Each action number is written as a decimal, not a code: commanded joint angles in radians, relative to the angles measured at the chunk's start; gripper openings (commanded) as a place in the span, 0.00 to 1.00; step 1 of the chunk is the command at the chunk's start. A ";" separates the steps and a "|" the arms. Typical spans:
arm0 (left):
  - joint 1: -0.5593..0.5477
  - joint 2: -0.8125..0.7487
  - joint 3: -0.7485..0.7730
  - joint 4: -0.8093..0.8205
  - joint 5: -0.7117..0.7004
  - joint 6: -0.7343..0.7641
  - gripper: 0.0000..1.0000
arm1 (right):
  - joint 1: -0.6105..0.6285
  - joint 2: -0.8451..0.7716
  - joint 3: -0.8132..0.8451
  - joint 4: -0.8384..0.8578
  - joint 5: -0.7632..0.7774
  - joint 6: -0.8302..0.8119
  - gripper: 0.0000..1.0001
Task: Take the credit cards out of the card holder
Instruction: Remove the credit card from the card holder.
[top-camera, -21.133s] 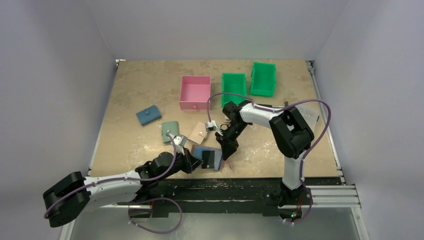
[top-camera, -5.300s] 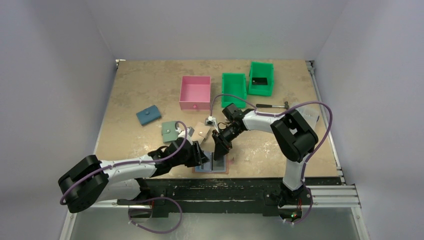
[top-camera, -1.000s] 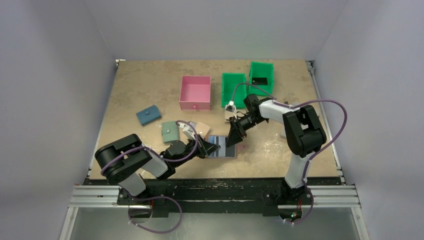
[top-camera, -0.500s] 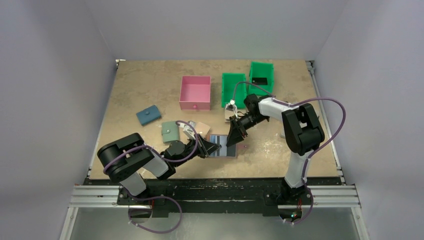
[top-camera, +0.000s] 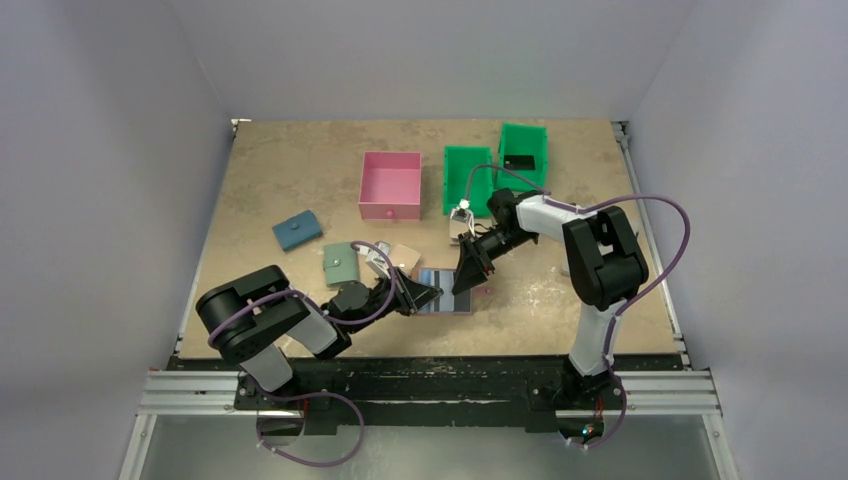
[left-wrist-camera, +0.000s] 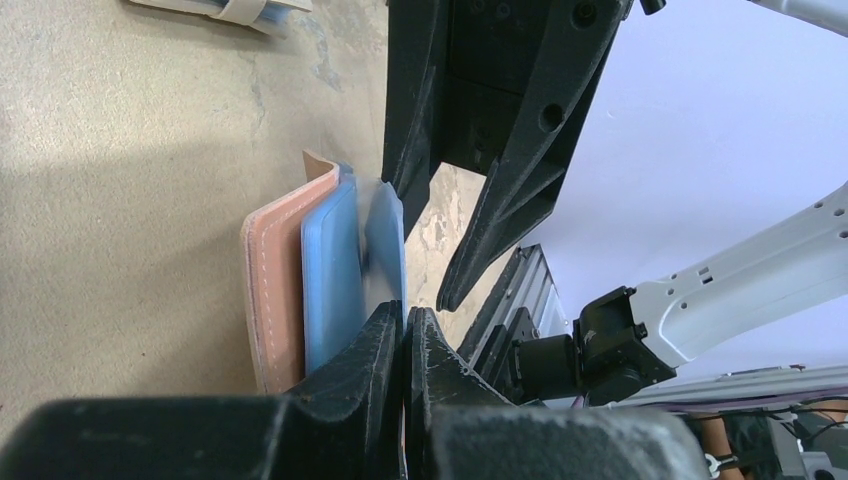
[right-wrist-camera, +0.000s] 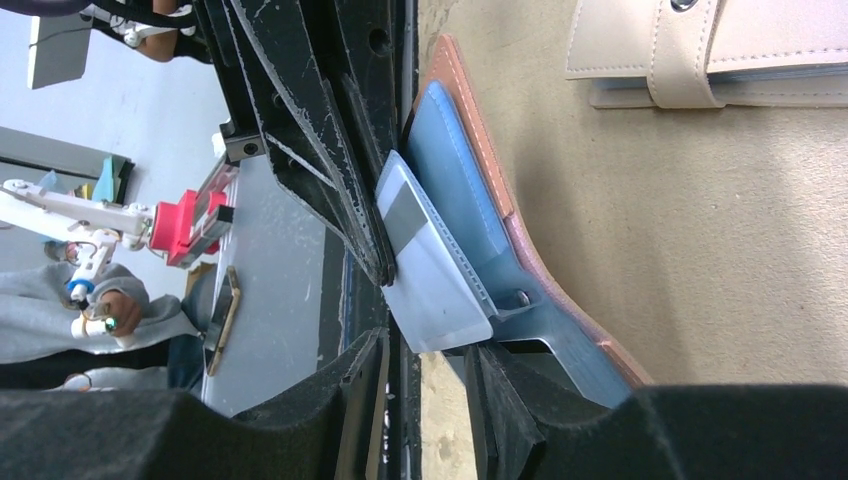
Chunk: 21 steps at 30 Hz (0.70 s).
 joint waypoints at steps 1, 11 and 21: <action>0.002 0.005 0.016 0.165 0.023 -0.026 0.00 | 0.002 -0.012 0.010 0.013 -0.026 0.000 0.41; 0.003 0.016 0.016 0.173 0.017 -0.035 0.00 | 0.001 -0.006 0.016 0.006 -0.051 0.003 0.24; 0.002 0.015 -0.009 0.185 -0.004 -0.052 0.06 | 0.002 -0.008 0.019 0.008 -0.055 0.000 0.00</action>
